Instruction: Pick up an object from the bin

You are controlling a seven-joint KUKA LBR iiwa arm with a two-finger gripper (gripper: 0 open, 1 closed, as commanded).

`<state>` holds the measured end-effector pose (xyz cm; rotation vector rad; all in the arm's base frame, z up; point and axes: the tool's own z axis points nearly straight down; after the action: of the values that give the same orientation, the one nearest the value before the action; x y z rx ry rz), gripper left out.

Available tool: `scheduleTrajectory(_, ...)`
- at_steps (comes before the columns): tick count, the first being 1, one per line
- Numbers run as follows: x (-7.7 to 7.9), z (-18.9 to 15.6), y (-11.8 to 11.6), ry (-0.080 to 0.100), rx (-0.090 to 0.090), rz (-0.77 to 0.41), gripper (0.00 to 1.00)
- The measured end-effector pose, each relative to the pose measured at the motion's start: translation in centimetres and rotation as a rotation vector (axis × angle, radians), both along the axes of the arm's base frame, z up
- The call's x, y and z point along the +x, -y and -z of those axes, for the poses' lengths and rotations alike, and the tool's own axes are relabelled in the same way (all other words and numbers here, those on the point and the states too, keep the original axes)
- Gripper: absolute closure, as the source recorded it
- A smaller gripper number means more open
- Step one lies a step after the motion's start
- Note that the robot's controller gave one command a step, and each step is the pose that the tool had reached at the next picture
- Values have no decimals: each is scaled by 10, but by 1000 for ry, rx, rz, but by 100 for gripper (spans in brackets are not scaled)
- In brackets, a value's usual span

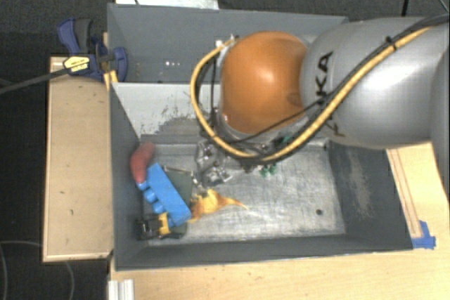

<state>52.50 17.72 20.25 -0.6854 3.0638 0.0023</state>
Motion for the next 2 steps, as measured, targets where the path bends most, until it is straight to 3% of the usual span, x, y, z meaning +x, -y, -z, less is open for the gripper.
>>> scheduleTrajectory(1, 0, 0, 0, 0, 0, 0, 100)
scheduleTrajectory(2, 8, -11, 21, 3, 0, -439, 100)
